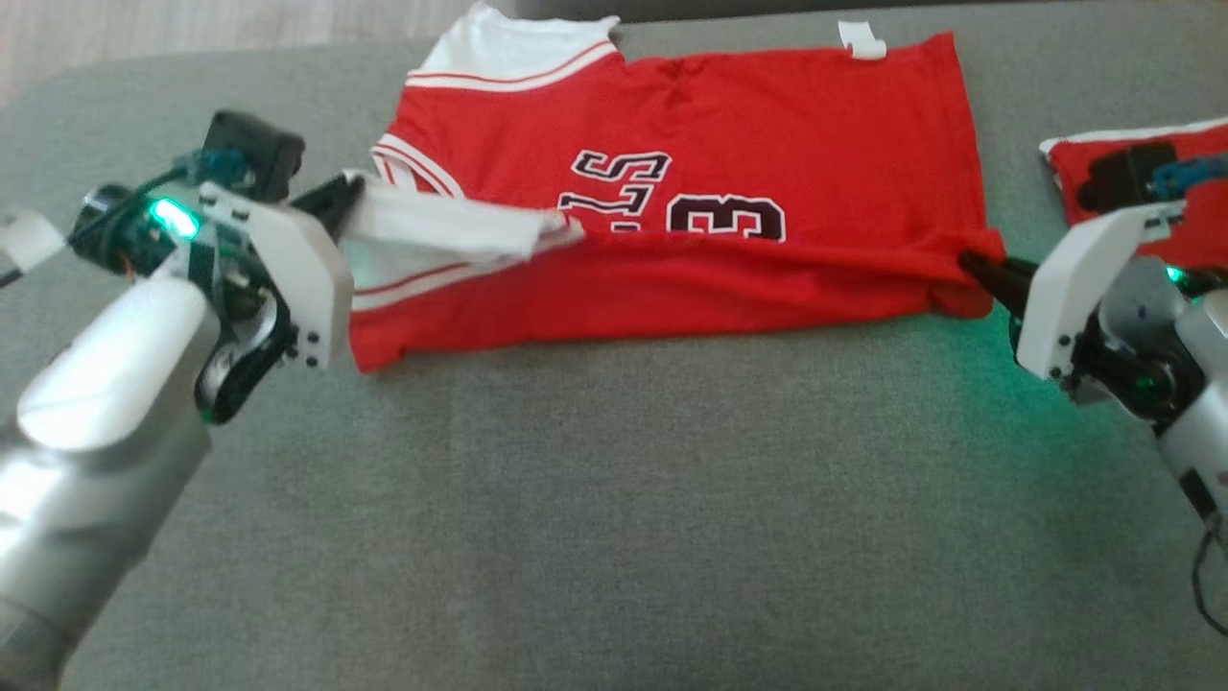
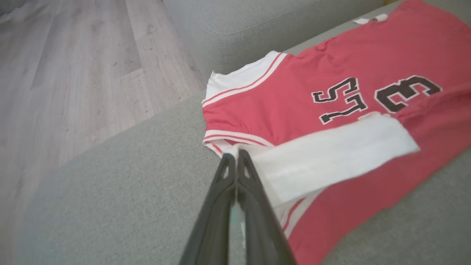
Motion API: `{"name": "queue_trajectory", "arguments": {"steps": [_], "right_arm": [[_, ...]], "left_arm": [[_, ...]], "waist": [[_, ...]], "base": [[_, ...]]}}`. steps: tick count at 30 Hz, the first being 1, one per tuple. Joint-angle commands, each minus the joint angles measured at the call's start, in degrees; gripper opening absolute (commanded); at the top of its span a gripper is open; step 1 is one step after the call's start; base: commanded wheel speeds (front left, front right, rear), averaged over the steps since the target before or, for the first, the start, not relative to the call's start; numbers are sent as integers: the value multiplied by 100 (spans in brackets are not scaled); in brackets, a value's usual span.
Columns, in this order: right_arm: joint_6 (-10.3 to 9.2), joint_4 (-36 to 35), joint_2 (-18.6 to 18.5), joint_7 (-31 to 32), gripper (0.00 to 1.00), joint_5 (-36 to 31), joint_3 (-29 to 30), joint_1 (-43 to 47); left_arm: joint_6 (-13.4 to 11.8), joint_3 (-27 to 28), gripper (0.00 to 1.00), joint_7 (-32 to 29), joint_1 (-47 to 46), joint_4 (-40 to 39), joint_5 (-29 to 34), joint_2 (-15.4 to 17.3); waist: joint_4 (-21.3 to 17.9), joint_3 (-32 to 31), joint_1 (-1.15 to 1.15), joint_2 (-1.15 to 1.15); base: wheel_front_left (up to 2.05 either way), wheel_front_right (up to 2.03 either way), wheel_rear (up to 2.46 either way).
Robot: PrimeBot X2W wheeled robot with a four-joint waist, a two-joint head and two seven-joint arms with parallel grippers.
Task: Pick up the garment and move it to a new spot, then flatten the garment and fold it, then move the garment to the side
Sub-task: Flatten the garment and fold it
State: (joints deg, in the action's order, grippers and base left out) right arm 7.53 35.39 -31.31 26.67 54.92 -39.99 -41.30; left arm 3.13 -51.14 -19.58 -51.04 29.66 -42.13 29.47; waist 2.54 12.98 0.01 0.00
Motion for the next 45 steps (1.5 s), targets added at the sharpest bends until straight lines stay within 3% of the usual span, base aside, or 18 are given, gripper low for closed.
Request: {"name": "queue_trajectory", "arguments": {"steps": [1, 7, 8, 9, 10, 13, 19, 23, 26, 29, 33, 38, 40, 45], "right_arm": [[-4, -105, -47, -70, 0, -44, 18, -157], [-4, 62, 140, -208, 0, -112, -99, -452], [-4, 99, 159, -258, 0, -140, -118, -502], [-4, 115, 168, -409, 78, -225, -133, -570], [-4, 173, 203, -558, 100, -251, -101, -616], [-4, 274, 336, -1222, 100, -298, 68, -777], [-4, 538, 683, -3160, 100, -682, 550, -953], [-4, 737, 1046, -4054, 100, -1107, 1018, -850], [-4, 481, 1265, -4158, 100, -1864, 1622, -638], [-4, -315, 1757, -4163, 100, -2686, 2668, 99], [-4, -1263, 2478, -4165, 100, -3773, 3577, 1328], [-4, -1964, 2811, -4166, 100, -4411, 3976, 2510], [-4, -2155, 2837, -4166, 100, -4354, 3926, 2995], [-4, -2293, 2841, -4166, 100, -4161, 3796, 3347]], "left_arm": [[19, 221, 0, 38, -371, -61, 65, 166], [171, 32, 0, 175, -733, 611, 265, -89], [166, 24, 19, 264, -787, 703, 305, -139], [113, 30, 100, 401, -839, 792, 360, -197], [43, 45, 100, 571, -886, 881, 417, -261], [-221, 175, 100, 1341, -1049, 1098, 581, -449], [-737, 686, 100, 3198, -1174, 1278, 625, -852], [-998, 1181, 100, 3448, -909, 932, 605, -1059], [-1243, 1725, 100, 3455, -357, 104, 915, -1143], [-1454, 2105, 100, 3456, 436, -658, 1323, -1266], [-1609, 2501, 100, 3457, 1537, -1343, 1744, -1510], [-1537, 2928, 100, 3457, 2792, -1709, 2090, -1797], [-1425, 3129, 100, 3457, 3334, -1709, 2236, -1951], [-1214, 3452, 100, 3458, 3686, -1663, 2490, -2144]], "waist": [[-42, 54, -1, 0], [-161, 247, -1, 0], [-174, 277, -1, 0], [-183, 303, -1, 0], [-189, 323, -1, 0], [-197, 369, -1, 0], [-140, 229, -1, 0], [-92, 6, -1, 0], [-68, -148, -1, 0], [-45, -306, -1, 0], [-8, -510, -1, 0], [3, -688, -1, 0], [11, -749, -1, 0], [8, -784, -1, 0]], "base": [[0, 0, 0], [0, 0, 0], [0, 0, 0], [0, 0, 0], [0, 0, 0], [0, 0, 0], [0, 0, 0], [0, 0, 0], [0, 0, 0], [0, 0, 0], [0, 0, 0], [0, 0, 0], [0, 0, 0], [0, 0, 0]]}}
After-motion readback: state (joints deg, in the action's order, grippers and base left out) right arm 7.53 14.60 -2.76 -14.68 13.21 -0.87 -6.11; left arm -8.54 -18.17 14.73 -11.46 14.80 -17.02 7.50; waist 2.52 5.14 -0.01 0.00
